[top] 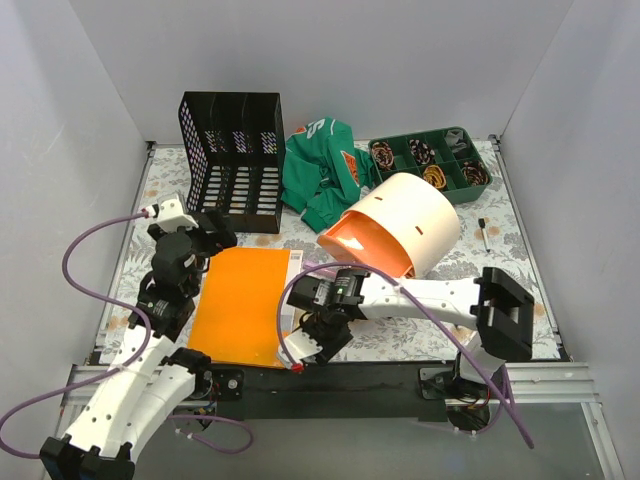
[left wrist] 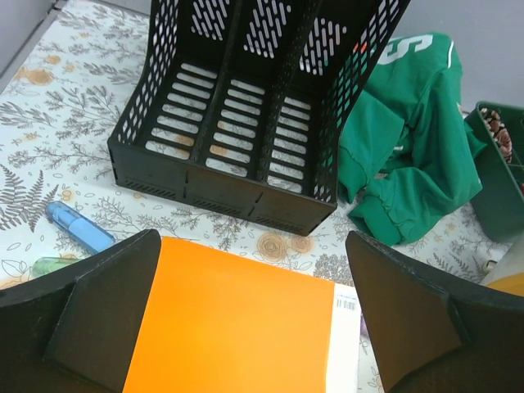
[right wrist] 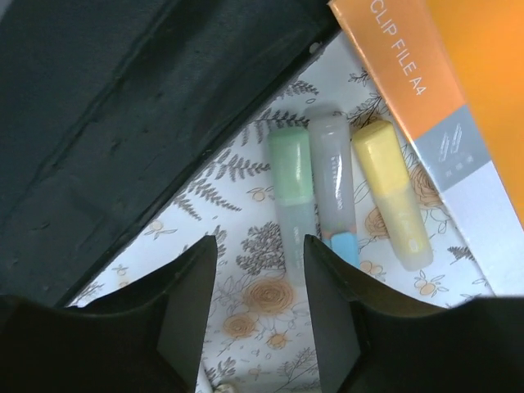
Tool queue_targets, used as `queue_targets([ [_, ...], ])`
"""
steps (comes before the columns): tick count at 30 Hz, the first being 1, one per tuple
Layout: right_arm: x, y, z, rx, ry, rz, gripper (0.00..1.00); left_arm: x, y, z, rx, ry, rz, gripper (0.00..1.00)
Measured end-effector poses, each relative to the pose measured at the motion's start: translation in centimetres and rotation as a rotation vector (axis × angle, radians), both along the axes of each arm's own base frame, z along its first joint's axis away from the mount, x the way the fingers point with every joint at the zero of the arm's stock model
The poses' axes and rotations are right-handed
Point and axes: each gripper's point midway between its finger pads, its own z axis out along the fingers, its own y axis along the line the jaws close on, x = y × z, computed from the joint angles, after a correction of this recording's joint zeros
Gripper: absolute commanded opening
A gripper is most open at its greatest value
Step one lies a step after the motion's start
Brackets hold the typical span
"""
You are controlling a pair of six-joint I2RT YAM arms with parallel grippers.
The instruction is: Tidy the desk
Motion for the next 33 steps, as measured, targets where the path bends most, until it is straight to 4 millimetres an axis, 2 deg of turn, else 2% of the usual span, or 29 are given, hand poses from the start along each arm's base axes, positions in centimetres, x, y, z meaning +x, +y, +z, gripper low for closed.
queue_targets([
  [8,1.4,1.5,-4.5,-0.098,-0.065,-0.030,0.47,-0.8,0.6,1.5,-0.015,-0.060,0.016,0.98],
  [11,1.5,1.6,-5.6,-0.125,-0.078,-0.027,0.47,-0.8,0.6,1.5,-0.016,-0.061,0.017,0.98],
  [17,1.5,1.4,-6.9,-0.163,-0.100,-0.025,0.48,-1.0,0.7,1.9,-0.021,-0.077,0.016,0.98],
  [22,1.8,1.4,-7.1,-0.173,-0.116,-0.033,0.48,-1.1,0.7,2.1,-0.022,-0.082,0.016,0.98],
  [30,2.0,1.4,-7.1,-0.169,-0.128,-0.035,0.19,-1.1,0.7,2.3,-0.021,-0.089,0.015,0.98],
  [33,1.7,1.4,-6.9,-0.163,-0.110,-0.024,0.15,-1.1,0.7,2.3,-0.018,-0.092,0.014,0.98],
])
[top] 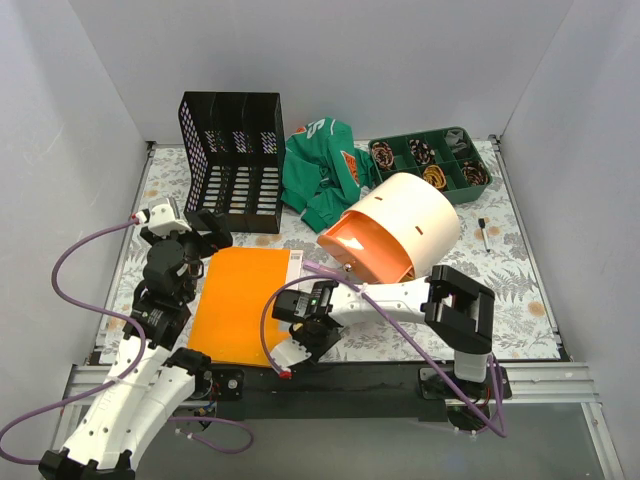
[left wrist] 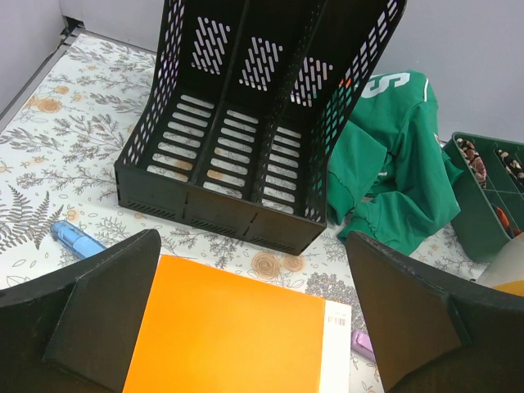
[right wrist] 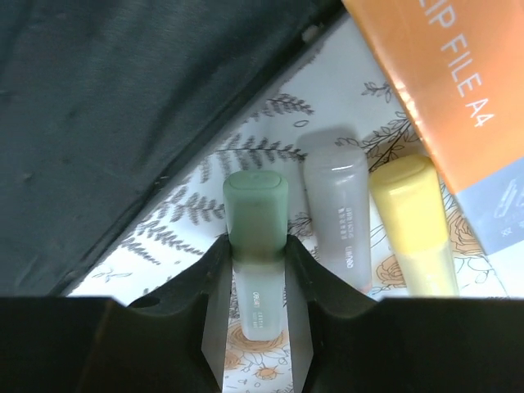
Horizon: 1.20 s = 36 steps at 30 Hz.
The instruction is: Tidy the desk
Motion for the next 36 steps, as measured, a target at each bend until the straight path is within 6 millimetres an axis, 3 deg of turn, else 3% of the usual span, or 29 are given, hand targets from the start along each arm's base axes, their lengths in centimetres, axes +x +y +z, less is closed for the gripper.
queue_targets([
  [4,-1.0,-0.4,1.9,0.023,0.045,0.022,0.08,-0.1,-0.1,-0.4,0.004,0.004,-0.009,0.98],
  [6,-1.4,-0.3,4.2,0.050,0.063,0.030,0.06,0.0,-0.3,-0.6,0.009,0.007,-0.019,0.98],
  [12,-1.3,3.9,15.5,0.312,0.050,0.040,0.05,0.0,-0.8,-1.0,0.017,0.013,-0.048,0.98],
  [15,-0.5,5.7,22.4,0.487,0.023,0.003,0.04,0.0,-1.0,-1.1,0.024,0.017,-0.062,0.98],
  [17,0.8,6.1,26.8,0.597,0.021,-0.048,0.04,0.1,-1.1,-1.1,0.027,0.017,-0.070,0.98],
  [19,3.4,5.7,30.7,0.699,0.022,-0.136,0.05,0.1,-1.2,-1.2,0.031,0.018,-0.074,0.98],
  [22,8.4,3.2,34.6,0.808,0.005,-0.314,0.07,0.2,-1.3,-1.2,0.034,0.018,-0.078,0.98],
  [25,12.6,-0.7,36.2,0.874,-0.014,-0.511,0.08,0.3,-1.4,-1.3,0.037,0.021,-0.084,0.98],
  [29,15.3,-5.7,34.7,0.921,0.017,-0.773,0.09,0.5,-1.7,-1.7,0.042,0.035,-0.098,0.98],
  [34,14.9,-9.5,30.5,0.935,0.115,-0.975,0.11,0.7,-2.1,-2.2,0.047,0.051,-0.115,0.98],
  [36,14.4,-9.8,30.3,0.956,0.153,-1.000,0.14,0.8,-2.2,-2.3,0.048,0.055,-0.120,0.98],
])
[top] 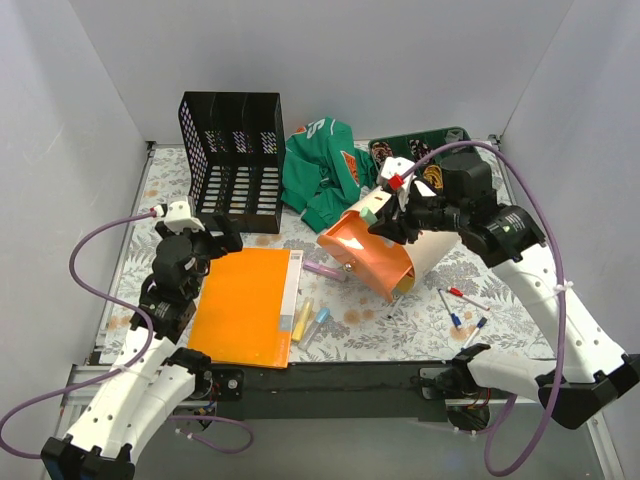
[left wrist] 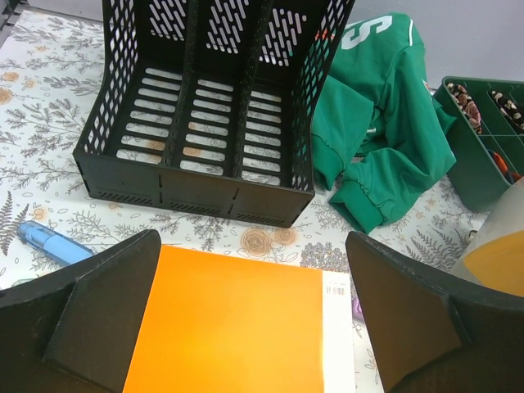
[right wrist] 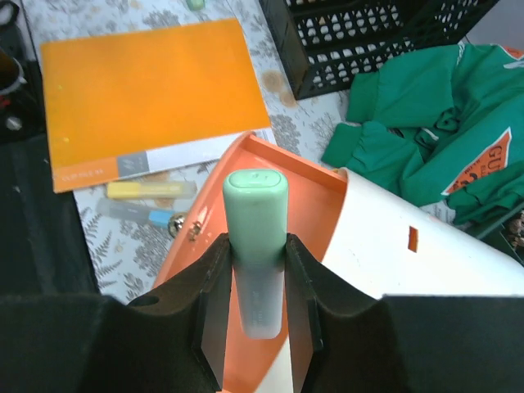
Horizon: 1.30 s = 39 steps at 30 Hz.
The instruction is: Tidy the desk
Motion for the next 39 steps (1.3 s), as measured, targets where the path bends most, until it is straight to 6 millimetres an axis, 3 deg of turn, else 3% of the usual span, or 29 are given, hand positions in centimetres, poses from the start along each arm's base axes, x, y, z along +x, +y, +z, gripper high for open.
queue_targets([
  [5,-0.5,0.3,0.5,0.081,0.012,0.007,0.26,0.2,-0.2,-0.4,0.003,0.013,-0.009,0.98],
  [7,-0.4,0.4,0.0,0.086,0.022,0.001,0.33,0.2,-0.3,-0.4,0.003,0.014,-0.011,0.98],
  [8,-0.2,0.5,-0.5,0.083,0.028,-0.003,0.44,0.2,-0.3,-0.4,0.003,0.014,-0.013,0.98],
  [12,0.2,0.2,-2.5,0.053,0.055,-0.032,0.57,0.1,-1.0,-0.4,-0.004,0.014,-0.053,0.98],
  [20,1.0,-1.2,-1.9,0.056,0.016,-0.082,0.61,-1.1,-6.4,-1.4,-0.150,0.095,-0.315,0.98],
  [26,2.4,-5.1,0.3,0.089,-0.072,-0.186,0.67,-4.1,-10.3,-2.5,-0.334,0.239,-0.512,0.85],
  [31,3.4,-9.2,1.5,0.111,-0.149,-0.316,0.67,-6.0,-12.9,-6.0,-0.426,0.460,-0.584,0.84],
  [39,5.3,-13.1,-1.9,0.120,-0.094,-0.497,0.68,-9.2,-18.8,-12.3,-0.439,0.815,-0.520,0.86],
])
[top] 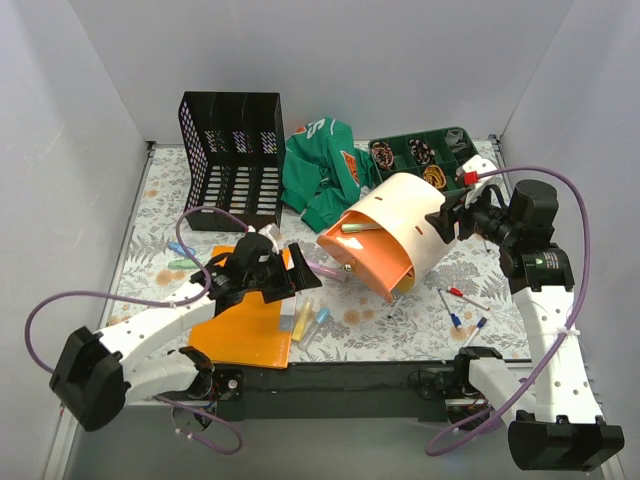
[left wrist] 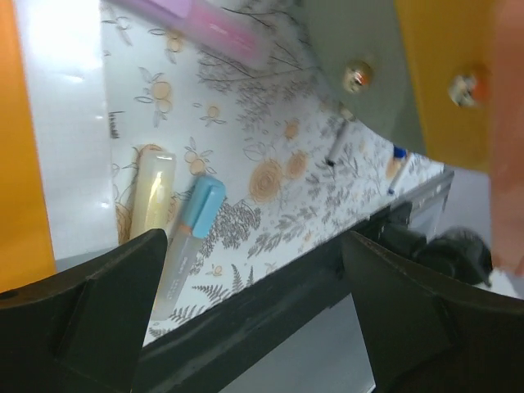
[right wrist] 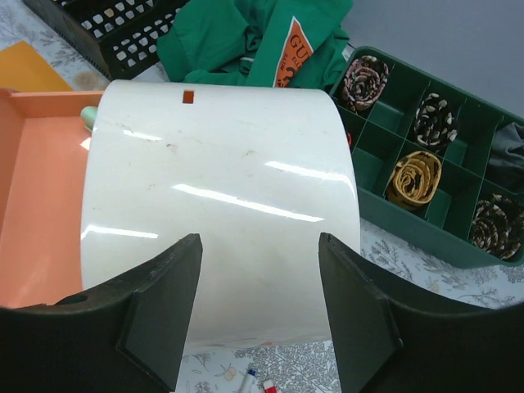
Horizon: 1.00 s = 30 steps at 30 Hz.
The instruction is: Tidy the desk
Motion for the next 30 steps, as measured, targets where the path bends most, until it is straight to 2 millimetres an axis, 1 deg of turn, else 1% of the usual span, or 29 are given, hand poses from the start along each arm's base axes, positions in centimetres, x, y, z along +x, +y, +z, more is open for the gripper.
queue_targets([
  [1,0.1,-0.2,-0.3,0.004,0.007,-0.010,0.68,0.3,-0.3,-0.7,0.015,0.039,0.045,0.83],
  [3,0.3,-0.6,-0.9,0.012,0.015,-0.028,0.68,1.3,-0.1,-1.8,0.033,0.108,0.173,0.73],
  [6,0.3,-0.8,-1.2,0.020,0.019,-0.038,0.68,2.7,1.0,-2.8,0.076,0.172,0.353,0.71],
  [9,0.3,-0.9,-1.0,0.028,0.004,-0.042,0.68,4.8,1.4,-2.6,0.133,0.194,0.476,0.74],
  [13,0.3,-1.4,-0.8,0.036,-0.014,-0.056,0.68,7.9,-0.1,-1.8,0.162,0.205,0.539,0.67],
  [14,0.3,-1.5,-0.9,0.037,-0.013,-0.059,0.69,8.4,-0.6,-2.0,0.170,0.212,0.544,0.62],
  [15,0.3,-1.5,-1.1,0.038,-0.013,-0.062,0.69,8.8,-0.8,-2.3,0.179,0.222,0.549,0.60],
  [19,0.3,-1.7,-1.9,0.039,-0.007,-0.068,0.69,8.9,-1.0,-4.4,0.244,0.272,0.559,0.59],
  [22,0.3,-1.8,-2.3,0.040,-0.004,-0.069,0.69,8.8,-0.9,-5.7,0.285,0.302,0.563,0.61],
  [30,0.1,-1.7,-3.6,0.044,0.012,-0.060,0.69,9.7,-1.8,-6.5,0.311,0.326,0.565,0.61],
])
